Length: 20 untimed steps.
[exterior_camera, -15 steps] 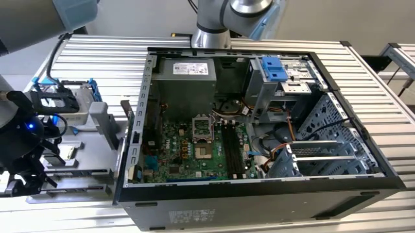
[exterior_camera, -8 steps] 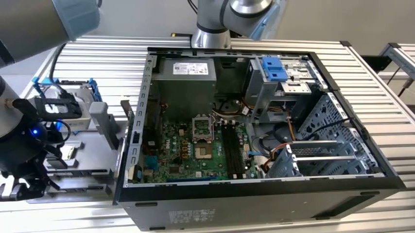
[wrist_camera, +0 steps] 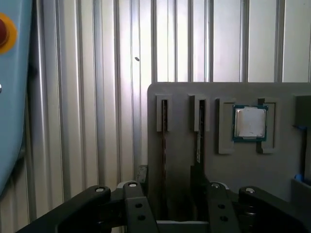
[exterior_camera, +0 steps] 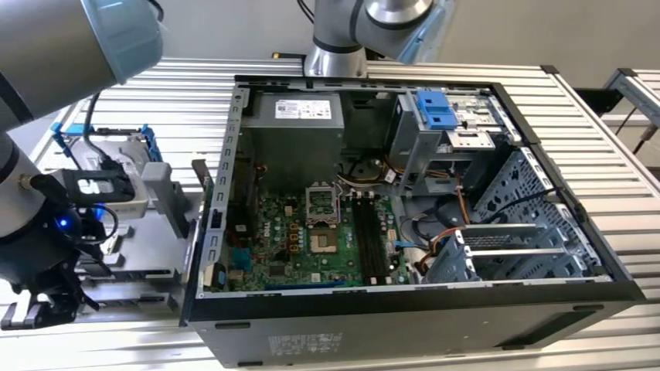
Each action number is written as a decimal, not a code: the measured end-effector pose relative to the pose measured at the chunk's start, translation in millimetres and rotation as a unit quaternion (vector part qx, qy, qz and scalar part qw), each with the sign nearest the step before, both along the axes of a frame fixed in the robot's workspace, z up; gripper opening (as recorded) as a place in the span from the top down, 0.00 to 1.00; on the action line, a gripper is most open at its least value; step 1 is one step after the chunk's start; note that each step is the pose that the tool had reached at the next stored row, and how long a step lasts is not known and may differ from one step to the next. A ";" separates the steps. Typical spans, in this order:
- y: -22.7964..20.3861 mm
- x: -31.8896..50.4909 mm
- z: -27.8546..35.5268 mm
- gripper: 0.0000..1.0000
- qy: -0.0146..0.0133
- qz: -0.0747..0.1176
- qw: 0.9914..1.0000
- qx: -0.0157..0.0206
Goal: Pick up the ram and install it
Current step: 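Pick up the ram and move it above insertion slot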
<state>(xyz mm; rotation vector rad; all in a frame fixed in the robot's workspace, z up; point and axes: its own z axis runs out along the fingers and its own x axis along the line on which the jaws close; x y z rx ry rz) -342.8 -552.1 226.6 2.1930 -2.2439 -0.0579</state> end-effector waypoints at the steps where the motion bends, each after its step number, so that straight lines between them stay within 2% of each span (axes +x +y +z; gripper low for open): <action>1: -0.5 0.0 -1.6 0.00 0.000 0.000 1.000 0.000; 11: -1.6 0.0 -21.1 0.00 0.000 -0.002 1.000 0.000; 13: -1.6 -0.8 -26.8 0.00 0.000 -0.003 1.000 0.000; 20: -1.5 -7.9 -30.8 0.00 0.000 -0.006 1.000 0.000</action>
